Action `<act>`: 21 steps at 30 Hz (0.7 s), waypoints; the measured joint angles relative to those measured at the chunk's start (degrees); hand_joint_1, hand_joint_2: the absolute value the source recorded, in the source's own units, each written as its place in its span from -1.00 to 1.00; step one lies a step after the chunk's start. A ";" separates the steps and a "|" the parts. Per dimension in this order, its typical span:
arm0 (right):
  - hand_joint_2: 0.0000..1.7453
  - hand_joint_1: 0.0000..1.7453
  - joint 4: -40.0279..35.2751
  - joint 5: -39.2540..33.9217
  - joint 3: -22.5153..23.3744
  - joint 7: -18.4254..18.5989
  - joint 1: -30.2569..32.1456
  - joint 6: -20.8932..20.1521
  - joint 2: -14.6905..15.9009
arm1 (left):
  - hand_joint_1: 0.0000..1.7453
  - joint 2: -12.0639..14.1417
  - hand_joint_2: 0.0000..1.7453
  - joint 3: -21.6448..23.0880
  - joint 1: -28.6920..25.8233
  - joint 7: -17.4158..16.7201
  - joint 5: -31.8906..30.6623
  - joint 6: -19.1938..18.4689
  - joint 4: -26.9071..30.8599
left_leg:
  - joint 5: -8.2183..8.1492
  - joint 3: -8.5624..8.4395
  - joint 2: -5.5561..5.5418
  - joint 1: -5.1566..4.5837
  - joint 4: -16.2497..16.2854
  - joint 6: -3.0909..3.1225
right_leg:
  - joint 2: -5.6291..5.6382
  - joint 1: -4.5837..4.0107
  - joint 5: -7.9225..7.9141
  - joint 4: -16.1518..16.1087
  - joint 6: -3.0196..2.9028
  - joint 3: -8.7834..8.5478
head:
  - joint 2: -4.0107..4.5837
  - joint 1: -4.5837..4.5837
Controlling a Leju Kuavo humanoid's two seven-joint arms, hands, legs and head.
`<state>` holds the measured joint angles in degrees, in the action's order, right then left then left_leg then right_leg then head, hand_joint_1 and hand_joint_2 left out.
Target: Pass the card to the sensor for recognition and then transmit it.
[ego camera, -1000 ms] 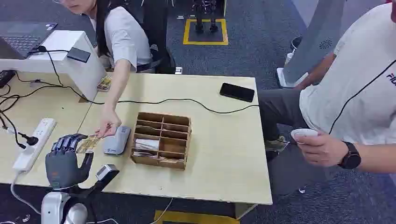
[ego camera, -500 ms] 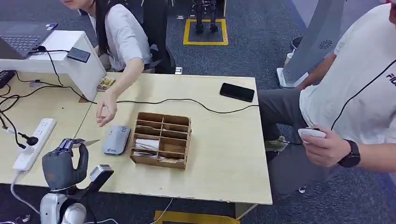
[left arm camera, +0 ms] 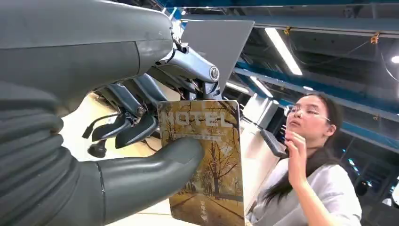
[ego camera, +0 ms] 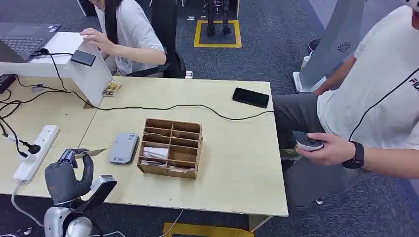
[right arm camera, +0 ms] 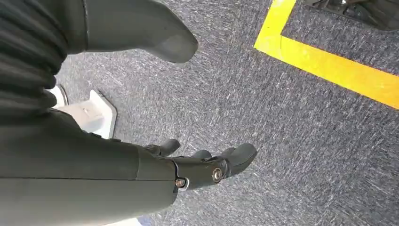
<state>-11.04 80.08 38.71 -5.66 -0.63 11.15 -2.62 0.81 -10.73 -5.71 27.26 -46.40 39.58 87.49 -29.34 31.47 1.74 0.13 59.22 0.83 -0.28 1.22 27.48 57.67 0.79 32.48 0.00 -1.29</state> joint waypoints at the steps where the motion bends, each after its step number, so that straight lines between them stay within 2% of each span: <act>1: 1.00 -1.00 0.00 0.00 0.00 0.00 0.00 0.00 0.00 | 1.00 0.00 1.00 0.02 -0.02 -0.09 0.24 -0.09 0.00 | 0.00 0.00 0.00 0.00 0.00 0.00 | 0.00 0.00 0.00 0.00 0.00 0.00 | 0.00 0.00; 4: 1.00 -1.00 0.00 -0.02 0.06 0.39 0.00 0.02 0.00 | 1.00 0.02 1.00 0.59 -0.03 -2.39 3.50 -1.63 0.00 | 0.00 -0.02 0.00 0.00 0.00 0.00 | 0.00 0.00 0.00 0.00 0.00 0.00 | 0.00 0.00; 7: 1.00 -1.00 0.00 -0.04 0.46 0.68 0.02 0.72 -0.18 | 1.00 -0.13 1.00 1.86 0.09 -8.54 11.96 -9.69 0.02 | 0.00 -0.02 0.00 -0.01 0.01 0.00 | 0.00 0.00 0.00 0.00 0.00 0.00 | 0.00 0.00; 9: 1.00 -1.00 0.00 0.00 0.70 1.07 0.03 1.03 -0.30 | 1.00 -0.61 1.00 2.77 0.28 -10.77 17.78 -14.40 -0.02 | 0.00 -0.02 0.00 -0.01 0.01 0.00 | 0.00 0.00 0.00 0.00 0.00 0.00 | 0.00 0.02; 11: 1.00 -1.00 0.00 0.35 0.98 1.18 0.03 1.03 -0.39 | 1.00 -1.12 1.00 3.65 0.86 -12.37 18.77 -14.95 -0.42 | 0.00 -0.02 0.00 -0.01 0.01 0.00 | 0.00 0.01 -0.02 0.00 0.02 0.00 | 0.00 0.02; 15: 1.00 -1.00 0.00 1.01 1.22 1.18 0.01 1.03 -0.50 | 1.00 -1.75 1.00 4.76 3.09 -15.41 19.69 -13.53 -2.78 | 0.01 -0.02 0.01 -0.02 0.02 0.01 | 0.02 0.03 -0.05 0.00 0.06 -0.01 | 0.00 0.02; 21: 1.00 -1.00 0.00 1.88 1.42 1.84 0.00 0.96 -0.52 | 1.00 -2.08 1.00 4.79 6.25 -17.38 22.01 -12.48 -6.76 | 0.02 -0.03 0.01 -0.02 0.02 0.02 | 0.01 0.02 -0.05 0.00 0.06 -0.01 | 0.00 0.00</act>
<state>-11.04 81.96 40.13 -3.82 -0.62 12.11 -3.15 -1.27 -5.95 0.54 9.88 -24.39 27.10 80.74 -29.32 31.44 1.75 0.11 59.24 0.84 -0.26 1.24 27.43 57.67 0.85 32.47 0.00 -1.29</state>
